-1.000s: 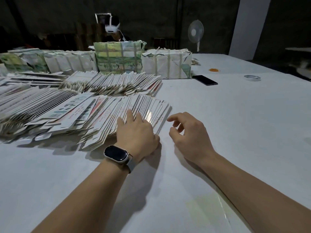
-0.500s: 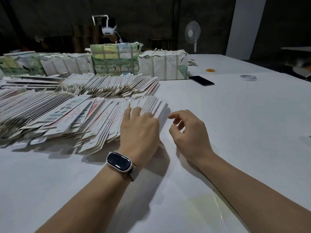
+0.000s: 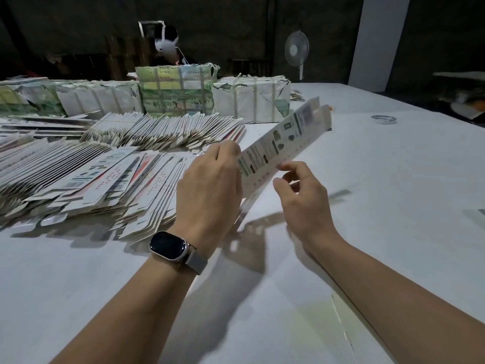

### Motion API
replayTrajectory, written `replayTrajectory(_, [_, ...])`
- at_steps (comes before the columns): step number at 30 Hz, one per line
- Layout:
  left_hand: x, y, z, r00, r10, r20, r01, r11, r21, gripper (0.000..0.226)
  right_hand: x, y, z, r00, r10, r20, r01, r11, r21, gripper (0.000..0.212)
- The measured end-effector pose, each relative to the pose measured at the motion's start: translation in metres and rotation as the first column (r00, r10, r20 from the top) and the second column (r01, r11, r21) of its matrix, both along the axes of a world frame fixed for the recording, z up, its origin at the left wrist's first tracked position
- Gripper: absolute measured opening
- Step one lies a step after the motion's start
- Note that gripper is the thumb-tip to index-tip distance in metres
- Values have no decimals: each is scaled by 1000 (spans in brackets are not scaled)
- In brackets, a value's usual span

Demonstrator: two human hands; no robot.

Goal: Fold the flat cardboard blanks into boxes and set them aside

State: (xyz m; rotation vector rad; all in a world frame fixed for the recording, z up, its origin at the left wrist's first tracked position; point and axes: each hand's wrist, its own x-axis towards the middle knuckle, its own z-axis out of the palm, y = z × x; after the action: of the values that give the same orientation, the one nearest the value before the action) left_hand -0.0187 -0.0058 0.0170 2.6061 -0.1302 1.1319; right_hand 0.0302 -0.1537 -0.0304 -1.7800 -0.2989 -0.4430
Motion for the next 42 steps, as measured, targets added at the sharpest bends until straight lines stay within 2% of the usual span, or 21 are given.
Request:
replayTrajectory(4, [4, -5, -6, 993, -102, 56, 110, 979, -173, 24, 4, 1, 1, 995, 19, -100, -10, 996, 90, 25])
replayTrajectory(6, [7, -9, -13, 981, -193, 30, 193, 931, -310, 27, 5, 0, 1, 990, 43, -137, -24, 989, 143, 32])
replayTrajectory(9, [10, -15, -23, 923, -376, -78, 257, 755, -603, 32, 7, -3, 4, 984, 42, -170, 2, 969, 248, 46])
replayTrajectory(11, [12, -16, -25, 885, -458, -86, 254, 628, -735, 39, 8, -5, 8, 980, 18, -200, 47, 948, 315, 56])
replayTrajectory(13, [13, -16, -26, 861, -502, -81, 250, 557, -792, 50, 7, -7, 11, 975, 18, -222, 65, 930, 361, 66])
replayTrajectory(18, [12, -21, -29, 779, -610, -145, 213, 475, -854, 76, 0, -3, 11, 976, 36, -215, 48, 927, 372, 99])
replayTrajectory(20, [12, -19, -26, 738, -655, -165, 160, 406, -900, 68, -2, -3, 12, 974, 103, -204, -12, 914, 405, 104])
replayTrajectory(22, [11, -18, -23, 705, -697, -130, 117, 295, -948, 44, -3, -3, 14, 958, 201, -202, -98, 898, 428, 104])
replayTrajectory(25, [11, -20, -22, 741, -671, -44, 77, 149, -986, 26, -6, -2, 13, 945, 265, -190, -185, 916, 357, 92])
replayTrajectory(28, [13, -20, -23, 764, -645, 0, 100, 118, -988, 32, -11, 0, 15, 955, 249, -159, -215, 955, 205, 72])
replayTrajectory(32, [11, -21, -21, 710, -700, 72, 142, 42, -989, 38, -10, -2, 25, 956, 211, -203, -202, 977, 65, 55])
replayTrajectory(35, [10, -24, -22, 704, -705, 86, 159, 39, -986, 36, -10, -4, 31, 947, 214, -239, -205, 977, 61, 59])
replayTrajectory(37, [7, -26, -21, 697, -711, 94, 122, -12, -992, 34, -13, -5, 32, 942, 234, -241, -228, 972, 52, 60])
replayTrajectory(40, [4, -27, -20, 649, -751, 120, 12, -147, -989, 65, -18, -7, 25, 927, 286, -244, -267, 958, 107, 61])
replayTrajectory(42, [3, -27, -21, 634, -764, 122, -18, -172, -985, 73, -21, -9, 21, 915, 321, -243, -279, 941, 191, 57])
